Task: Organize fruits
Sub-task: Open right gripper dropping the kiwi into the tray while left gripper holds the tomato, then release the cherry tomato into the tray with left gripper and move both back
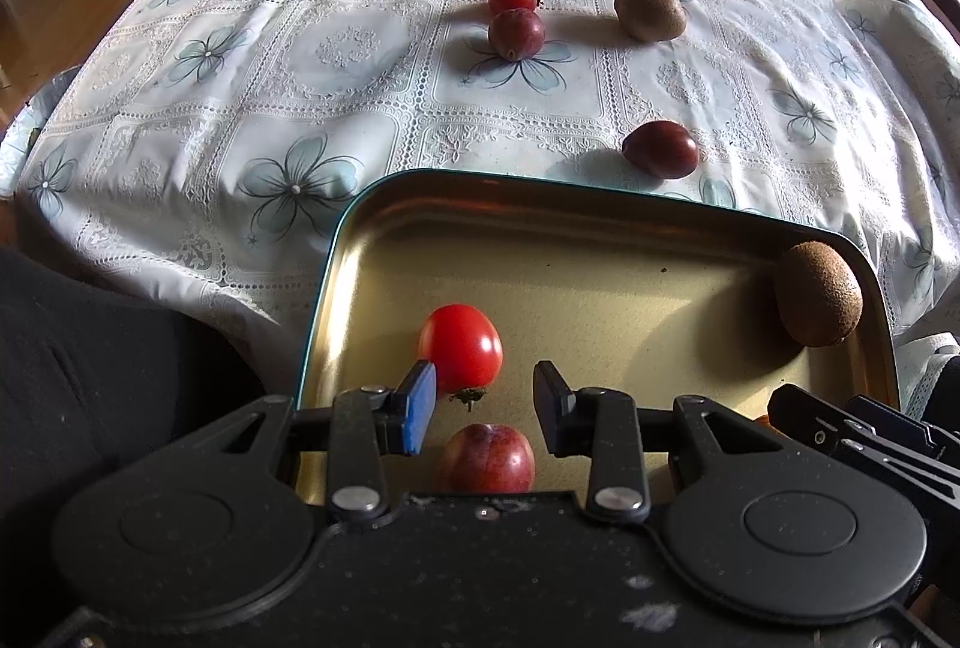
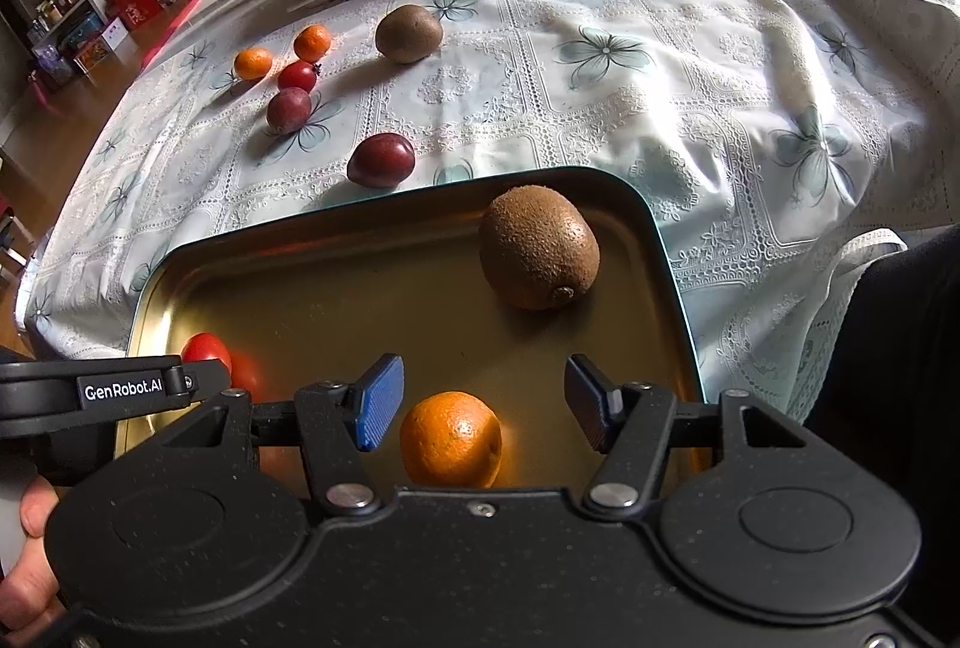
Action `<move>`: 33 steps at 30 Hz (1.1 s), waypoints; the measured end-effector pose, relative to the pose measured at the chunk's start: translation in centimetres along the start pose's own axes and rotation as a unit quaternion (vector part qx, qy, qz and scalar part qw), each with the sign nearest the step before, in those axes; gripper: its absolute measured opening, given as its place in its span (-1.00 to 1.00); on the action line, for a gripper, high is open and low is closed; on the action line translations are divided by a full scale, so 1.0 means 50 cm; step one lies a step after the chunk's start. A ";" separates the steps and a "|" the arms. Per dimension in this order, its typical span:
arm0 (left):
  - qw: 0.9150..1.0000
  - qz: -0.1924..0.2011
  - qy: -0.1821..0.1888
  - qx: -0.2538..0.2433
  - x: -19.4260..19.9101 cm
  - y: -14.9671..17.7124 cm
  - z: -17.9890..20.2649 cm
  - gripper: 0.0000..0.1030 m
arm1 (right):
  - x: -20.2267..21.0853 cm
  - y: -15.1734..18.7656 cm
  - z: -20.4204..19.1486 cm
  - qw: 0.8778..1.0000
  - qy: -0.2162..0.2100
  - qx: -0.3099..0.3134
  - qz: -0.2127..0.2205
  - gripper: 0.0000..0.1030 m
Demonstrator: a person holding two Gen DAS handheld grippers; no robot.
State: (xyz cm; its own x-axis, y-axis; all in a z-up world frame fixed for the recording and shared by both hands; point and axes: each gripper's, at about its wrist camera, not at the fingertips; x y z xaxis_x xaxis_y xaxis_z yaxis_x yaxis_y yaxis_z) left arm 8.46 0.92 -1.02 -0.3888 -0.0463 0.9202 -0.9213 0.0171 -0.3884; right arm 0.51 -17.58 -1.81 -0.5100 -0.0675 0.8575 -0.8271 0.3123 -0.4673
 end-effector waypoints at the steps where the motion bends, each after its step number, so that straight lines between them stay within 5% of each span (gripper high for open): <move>1: 1.000 -0.001 -0.001 -0.001 -0.001 0.000 0.000 -0.31 | 0.000 0.001 0.000 1.000 0.000 0.000 -0.001 0.26; 11: 1.000 -0.018 -0.011 -0.007 -0.014 0.002 0.002 -0.31 | -0.005 0.002 -0.001 1.000 0.018 0.003 -0.004 0.25; 25: 0.999 -0.047 -0.020 0.006 -0.014 -0.003 -0.010 -0.26 | 0.010 -0.016 -0.040 0.987 0.143 0.077 -0.003 0.25; 33: 0.997 -0.071 -0.011 0.021 -0.008 -0.053 -0.031 -0.29 | 0.008 -0.058 -0.037 0.994 0.059 0.072 -0.062 0.24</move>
State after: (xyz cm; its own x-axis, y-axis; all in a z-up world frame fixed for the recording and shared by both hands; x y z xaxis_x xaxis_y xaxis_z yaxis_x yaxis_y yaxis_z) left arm 11.03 2.46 -0.28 -0.2532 -0.0666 0.9651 -0.9662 -0.0322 -0.2557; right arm 3.13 -16.76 0.26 -0.3779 0.0181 0.9257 -0.9114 0.1685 -0.3754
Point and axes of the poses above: each gripper's, at about its wrist camera, not at the fingertips, and x roughly against the way its jaws point, z to its right, y to its underside, and after that the axes turned 7 degrees about -y, right-handed
